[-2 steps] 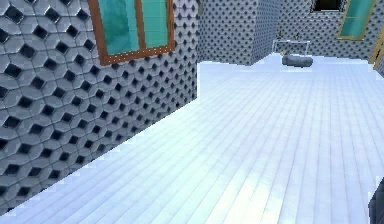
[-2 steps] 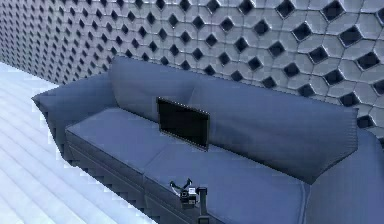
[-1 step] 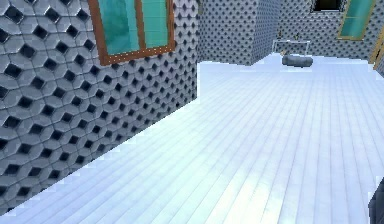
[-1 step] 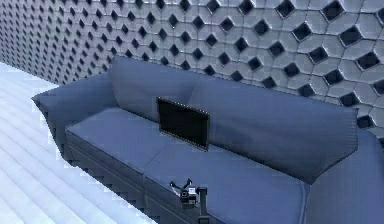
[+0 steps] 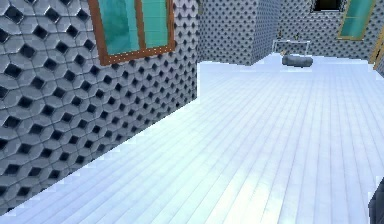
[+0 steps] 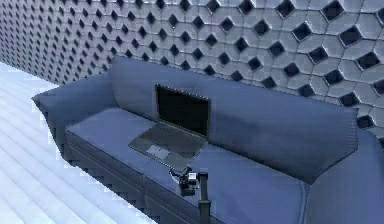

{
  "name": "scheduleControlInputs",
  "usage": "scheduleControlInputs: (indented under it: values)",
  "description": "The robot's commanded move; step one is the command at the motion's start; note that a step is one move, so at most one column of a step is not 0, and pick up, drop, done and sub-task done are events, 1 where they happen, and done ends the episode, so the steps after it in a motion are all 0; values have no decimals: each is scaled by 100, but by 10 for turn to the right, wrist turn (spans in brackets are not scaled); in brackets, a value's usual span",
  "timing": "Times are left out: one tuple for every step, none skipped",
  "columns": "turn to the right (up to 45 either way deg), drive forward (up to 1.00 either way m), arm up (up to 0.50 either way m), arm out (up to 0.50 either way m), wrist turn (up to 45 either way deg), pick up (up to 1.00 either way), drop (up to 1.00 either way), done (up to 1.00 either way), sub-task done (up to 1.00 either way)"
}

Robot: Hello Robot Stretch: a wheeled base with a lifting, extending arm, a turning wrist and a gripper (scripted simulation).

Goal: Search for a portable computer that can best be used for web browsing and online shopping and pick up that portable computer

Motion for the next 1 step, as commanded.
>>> scheduleControlInputs:
  values:
    - [0,0,0,0,0,0,0,100,0]
